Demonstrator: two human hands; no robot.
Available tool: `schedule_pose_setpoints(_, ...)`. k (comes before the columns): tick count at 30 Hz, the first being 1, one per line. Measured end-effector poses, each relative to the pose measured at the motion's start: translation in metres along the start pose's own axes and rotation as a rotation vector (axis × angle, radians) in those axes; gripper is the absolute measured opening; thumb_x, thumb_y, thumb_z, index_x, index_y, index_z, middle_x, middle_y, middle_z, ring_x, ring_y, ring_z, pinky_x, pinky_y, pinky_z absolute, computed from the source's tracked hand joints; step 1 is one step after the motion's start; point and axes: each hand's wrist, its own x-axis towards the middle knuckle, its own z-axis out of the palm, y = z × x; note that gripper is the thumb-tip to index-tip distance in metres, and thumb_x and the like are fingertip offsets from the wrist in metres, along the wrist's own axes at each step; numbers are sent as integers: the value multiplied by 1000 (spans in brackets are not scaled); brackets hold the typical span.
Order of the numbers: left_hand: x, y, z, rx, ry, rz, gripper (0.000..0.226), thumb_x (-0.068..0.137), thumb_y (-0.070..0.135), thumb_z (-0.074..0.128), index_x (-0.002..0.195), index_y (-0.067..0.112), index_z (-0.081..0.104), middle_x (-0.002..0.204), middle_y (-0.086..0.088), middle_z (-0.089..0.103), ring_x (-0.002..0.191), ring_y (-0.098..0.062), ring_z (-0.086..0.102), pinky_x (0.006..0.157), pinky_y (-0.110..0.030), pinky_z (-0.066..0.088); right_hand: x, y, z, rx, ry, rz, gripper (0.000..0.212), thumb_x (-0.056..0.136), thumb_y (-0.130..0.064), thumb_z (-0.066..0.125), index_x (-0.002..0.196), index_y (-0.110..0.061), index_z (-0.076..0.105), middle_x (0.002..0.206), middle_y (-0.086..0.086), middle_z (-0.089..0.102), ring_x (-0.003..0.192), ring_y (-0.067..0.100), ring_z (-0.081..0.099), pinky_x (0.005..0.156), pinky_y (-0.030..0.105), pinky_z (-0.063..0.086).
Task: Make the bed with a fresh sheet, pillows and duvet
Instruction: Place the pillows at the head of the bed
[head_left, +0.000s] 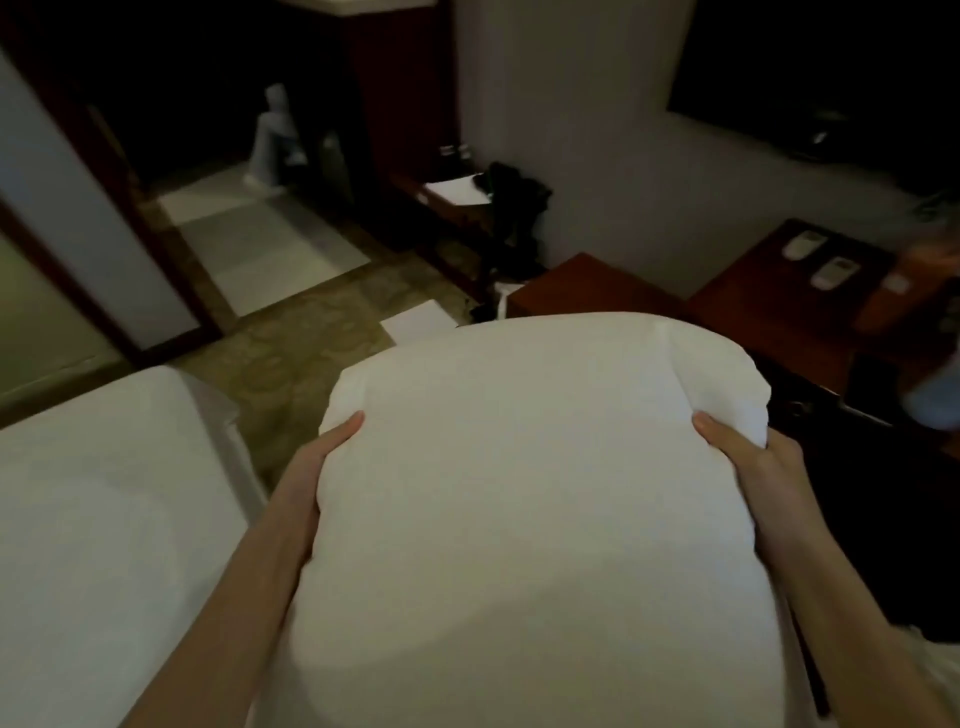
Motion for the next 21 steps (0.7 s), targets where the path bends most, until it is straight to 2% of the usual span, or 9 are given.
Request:
schedule_pose_setpoints(2,7,-7,-38,-55,88,-20,49,81,39,69,119,10,60,109,-14,69,102,-33,64,89,-43,50,17,5,44,-21,-117,-3,7,88,-20,66,88,-27,66,86,-7,72,78,12,69,66,30,52)
schedule_pose_setpoints(4,12,-19,-64,-87,212,-54,59,82,44,68,130,10,54,114,-14,66,103,-32,62,89,-42,48,31,12,81,-47,-221,16,7,89,-17,65,87,-24,66,76,-10,73,71,9,69,57,23,51)
schedule_pose_setpoints(6,18,-28,-85,-121,312,-30,59,85,41,65,133,10,53,109,-10,66,96,-27,62,84,-39,47,48,21,118,-62,-303,61,7,88,-13,65,85,-19,66,74,-6,73,71,14,67,59,24,50)
schedule_pose_setpoints(8,29,-35,-103,-166,389,-19,53,83,38,67,127,10,59,101,-8,70,92,-25,65,79,-38,49,68,29,156,-83,-387,107,8,88,-13,66,87,-20,66,86,-1,71,78,17,66,65,27,49)
schedule_pose_setpoints(11,53,-30,-115,-258,467,-87,43,80,40,70,113,12,66,99,-12,73,94,-32,67,82,-42,51,108,35,211,-103,-487,152,9,88,-14,66,96,-18,65,91,-2,68,82,15,64,64,27,47)
schedule_pose_setpoints(14,96,-14,-117,-347,509,-91,41,83,39,67,114,12,66,102,-14,72,98,-36,66,89,-47,50,161,35,268,-144,-583,185,22,87,-19,68,108,-16,65,97,0,69,88,20,66,70,30,50)
schedule_pose_setpoints(18,164,32,-97,-416,617,-23,43,80,43,68,112,15,67,105,-9,72,101,-29,65,91,-43,48,248,14,344,-169,-662,211,25,84,-22,70,107,-13,66,99,6,70,91,24,66,77,35,52)
schedule_pose_setpoints(20,201,59,-92,-418,659,13,47,78,46,69,113,15,66,109,-7,70,102,-24,63,96,-40,45,287,-3,383,-177,-697,203,19,85,-21,69,103,-16,65,97,3,69,88,21,65,72,32,50)
schedule_pose_setpoints(21,216,77,-88,-430,674,32,38,82,42,67,110,16,66,104,-5,71,98,-21,63,91,-36,45,304,-13,403,-171,-726,200,15,86,-20,69,100,-20,64,95,-1,68,86,17,64,69,30,49)
